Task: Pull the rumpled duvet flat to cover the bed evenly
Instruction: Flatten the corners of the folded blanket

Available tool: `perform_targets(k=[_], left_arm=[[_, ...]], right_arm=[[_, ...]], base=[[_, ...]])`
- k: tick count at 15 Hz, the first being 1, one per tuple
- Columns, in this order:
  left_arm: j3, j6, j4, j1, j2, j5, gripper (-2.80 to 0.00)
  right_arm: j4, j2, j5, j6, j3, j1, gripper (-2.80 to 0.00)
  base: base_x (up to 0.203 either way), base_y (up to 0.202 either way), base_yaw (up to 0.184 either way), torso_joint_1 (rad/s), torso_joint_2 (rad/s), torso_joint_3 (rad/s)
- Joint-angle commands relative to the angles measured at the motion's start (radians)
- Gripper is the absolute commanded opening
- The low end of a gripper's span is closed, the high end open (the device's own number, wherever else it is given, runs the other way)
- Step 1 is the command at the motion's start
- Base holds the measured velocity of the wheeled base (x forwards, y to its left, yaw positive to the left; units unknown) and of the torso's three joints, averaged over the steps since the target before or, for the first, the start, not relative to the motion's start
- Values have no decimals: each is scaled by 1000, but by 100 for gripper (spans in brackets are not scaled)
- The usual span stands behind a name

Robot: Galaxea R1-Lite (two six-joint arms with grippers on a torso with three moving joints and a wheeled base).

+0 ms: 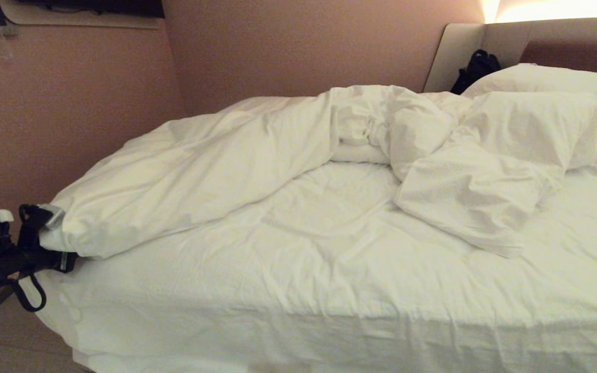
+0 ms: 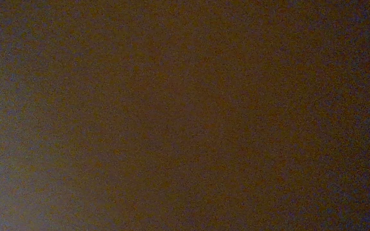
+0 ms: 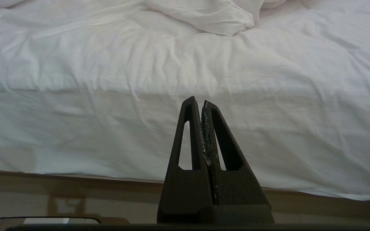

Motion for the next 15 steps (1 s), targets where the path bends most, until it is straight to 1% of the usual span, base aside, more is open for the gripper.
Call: perform_targets(k=[1, 3, 4, 7, 9, 11, 13, 15], left_arm=[[0, -21, -6, 1, -10, -27, -280], [0, -50, -6, 1, -23, -37, -280], [0, -77, -6, 3, -38, -38, -280], [1, -105, -5, 21, -72, -71, -280], [7, -162, -3, 38, -131, -91, -280], [19, -174, 3, 45, -157, -114, -280], [23, -176, 2, 45, -167, -114, -280], [25, -195, -1, 50, -188, -114, -280]], right_arm=[[0, 0, 0, 0, 0, 0, -280], [0, 0, 0, 0, 0, 0, -280], [0, 0, 0, 0, 0, 0, -280], [0, 0, 0, 0, 0, 0, -280], [0, 0, 0, 0, 0, 0, -280], [0, 0, 0, 0, 0, 0, -280], [0, 0, 0, 0, 0, 0, -280], [0, 0, 0, 0, 0, 0, -280]], base=[[0, 0, 0, 0, 0, 0], [0, 0, 0, 0, 0, 0], [0, 0, 0, 0, 0, 0], [0, 0, 0, 0, 0, 0], [0, 0, 0, 0, 0, 0], [0, 0, 0, 0, 0, 0], [0, 0, 0, 0, 0, 0], [0, 0, 0, 0, 0, 0]])
